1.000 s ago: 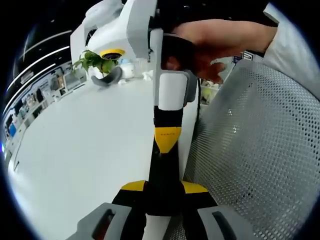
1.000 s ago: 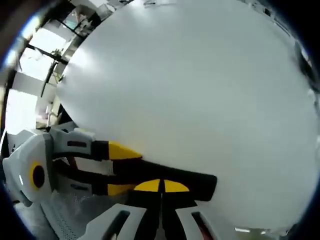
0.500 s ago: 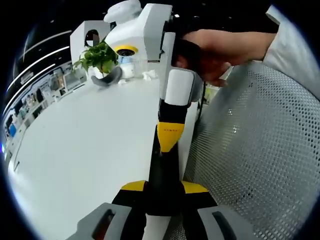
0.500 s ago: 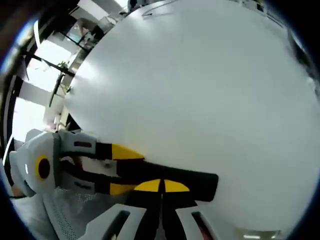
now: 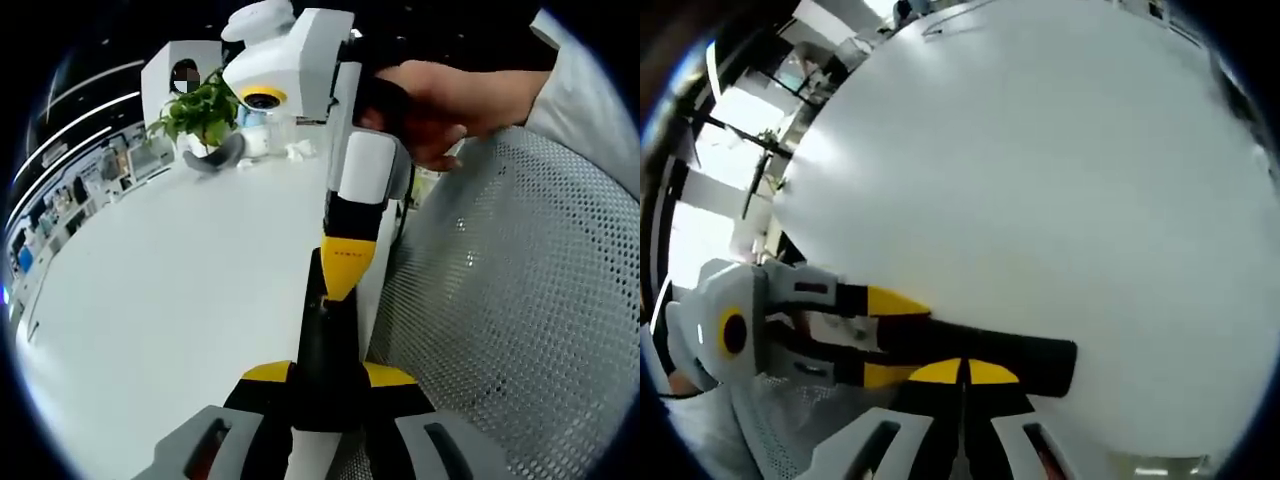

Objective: Press the specified remote control buttons in sequence, fully releasing each button before pressing the next.

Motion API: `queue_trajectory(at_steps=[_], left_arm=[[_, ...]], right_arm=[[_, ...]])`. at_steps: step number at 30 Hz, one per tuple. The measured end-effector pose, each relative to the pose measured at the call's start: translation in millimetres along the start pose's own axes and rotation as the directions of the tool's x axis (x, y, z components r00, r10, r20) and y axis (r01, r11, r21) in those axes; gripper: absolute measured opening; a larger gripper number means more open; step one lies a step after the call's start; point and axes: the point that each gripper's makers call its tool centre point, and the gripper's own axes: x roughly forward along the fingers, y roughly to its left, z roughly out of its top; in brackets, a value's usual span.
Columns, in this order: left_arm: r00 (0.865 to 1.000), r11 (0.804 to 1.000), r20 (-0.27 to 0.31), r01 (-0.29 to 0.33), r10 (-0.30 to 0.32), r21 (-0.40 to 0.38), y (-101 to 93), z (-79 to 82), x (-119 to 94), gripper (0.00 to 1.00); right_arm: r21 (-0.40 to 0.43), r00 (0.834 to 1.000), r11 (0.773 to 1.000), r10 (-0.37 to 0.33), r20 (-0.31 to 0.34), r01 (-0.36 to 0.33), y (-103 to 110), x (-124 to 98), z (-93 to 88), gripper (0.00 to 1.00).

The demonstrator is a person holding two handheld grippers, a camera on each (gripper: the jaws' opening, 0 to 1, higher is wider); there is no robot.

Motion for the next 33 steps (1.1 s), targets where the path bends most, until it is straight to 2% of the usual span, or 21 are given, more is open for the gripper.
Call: queue_trajectory(at_steps=[4, 11, 18, 22, 26, 33], left_arm=[[1.0, 1.0, 0.0, 0.0, 0.0, 0.0, 0.1, -0.1, 0.3, 0.25], [1.0, 1.0, 0.001, 0.0, 0.0, -0.001, 0.4, 0.0, 0.5, 0.25], [1.0, 1.0, 0.002, 0.001, -0.001, -0.002, 0.4, 0.1, 0.3, 0.25], [1.0, 1.0, 0.001, 0.002, -0.002, -0.001, 0.2, 0.1, 0.1, 0.25], [1.0, 1.0, 0.001, 0.002, -0.002, 0.001, 0.1, 0.0, 0.0, 0.25], [1.0, 1.0, 0.0, 0.002, -0.002, 0.002, 0.1, 0.1, -0.1, 0.25]], right_arm=[[-0.022, 1.0, 1.0, -0.006, -0.016, 0.006, 1.3, 4.7, -0.4, 0.0], [-0.044, 1.0, 0.999, -0.009, -0.006, 0.009, 2.0, 5.1, 1.7, 0.0], [0.031, 1.0, 0.999, 0.022, 0.001, -0.022, -1.2, 4.9, 3.5, 0.0], [-0.004, 1.0, 1.0, 0.004, -0.002, -0.004, 2.3, 5.2, 2.6, 0.0], [0.012, 1.0, 1.0, 0.022, 0.002, -0.022, 0.7, 4.5, 2.4, 0.0], [0.003, 1.0, 1.0, -0.021, -0.013, 0.022, -0.2, 1.3, -1.2, 0.0]])
